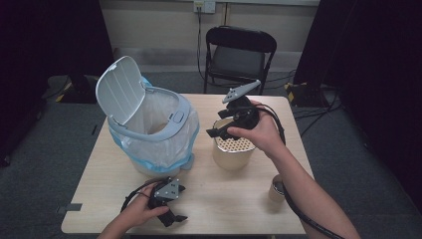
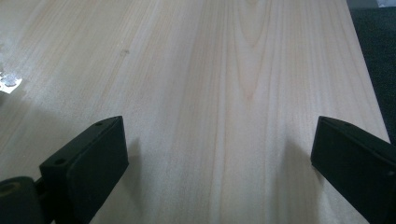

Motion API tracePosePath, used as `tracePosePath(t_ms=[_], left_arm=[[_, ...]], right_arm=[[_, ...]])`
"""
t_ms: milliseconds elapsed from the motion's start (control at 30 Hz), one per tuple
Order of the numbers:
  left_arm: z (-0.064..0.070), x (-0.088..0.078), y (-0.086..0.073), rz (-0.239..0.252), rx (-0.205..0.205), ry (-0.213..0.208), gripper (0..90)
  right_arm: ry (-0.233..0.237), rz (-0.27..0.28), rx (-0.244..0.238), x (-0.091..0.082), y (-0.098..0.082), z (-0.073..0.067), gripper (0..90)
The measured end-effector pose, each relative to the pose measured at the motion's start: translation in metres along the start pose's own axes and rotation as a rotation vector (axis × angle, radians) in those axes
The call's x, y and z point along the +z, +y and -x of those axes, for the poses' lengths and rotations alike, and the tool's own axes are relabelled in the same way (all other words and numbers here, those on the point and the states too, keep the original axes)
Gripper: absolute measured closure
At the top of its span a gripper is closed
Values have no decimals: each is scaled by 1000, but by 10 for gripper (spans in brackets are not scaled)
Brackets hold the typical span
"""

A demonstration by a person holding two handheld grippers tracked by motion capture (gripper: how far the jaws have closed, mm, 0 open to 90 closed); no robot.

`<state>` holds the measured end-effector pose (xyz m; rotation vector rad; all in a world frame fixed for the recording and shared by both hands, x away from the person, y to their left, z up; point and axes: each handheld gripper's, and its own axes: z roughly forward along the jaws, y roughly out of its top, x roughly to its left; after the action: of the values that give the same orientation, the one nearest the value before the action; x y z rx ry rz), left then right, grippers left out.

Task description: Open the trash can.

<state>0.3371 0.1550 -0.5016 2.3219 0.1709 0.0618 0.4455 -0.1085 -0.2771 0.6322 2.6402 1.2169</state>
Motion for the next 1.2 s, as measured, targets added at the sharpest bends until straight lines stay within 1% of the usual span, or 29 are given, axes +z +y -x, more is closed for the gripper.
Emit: tracePosePath(t_ms=[100, 200, 400, 467, 633, 833, 867, 1033, 1167, 1200], left_arm=[[0, 0, 0, -4, 5, 6, 32], [0, 0, 0, 1, -1, -2, 32], [0, 0, 0, 4, -1, 1, 32], [0, 0, 0, 4, -1, 1, 32], [0, 0, 0, 3, 0, 1, 32], [0, 0, 0, 3, -1, -1, 30], [0, 0, 0, 3, -1, -1, 30], [0, 0, 0, 1, -1, 0, 30], [0, 0, 0, 2, -1, 0, 31], [0, 0, 0, 2, -1, 0, 30]], right_arm=[[-2, 7, -1, -1, -6, 0, 176], [-12, 4, 0, -2, -12, 0, 158], [9, 16, 10, -4, -25, 1, 145], [4, 15, 20, -5, -29, 2, 147], [-13, 6, 12, -6, -41, 2, 147], [-23, 8, 24, -10, -56, 4, 148], [-23, 8, 24, -10, -56, 4, 148], [-26, 10, 38, -17, -70, 8, 148], [-38, 7, 35, -21, -75, 8, 148], [-41, 6, 34, -25, -79, 8, 147]])
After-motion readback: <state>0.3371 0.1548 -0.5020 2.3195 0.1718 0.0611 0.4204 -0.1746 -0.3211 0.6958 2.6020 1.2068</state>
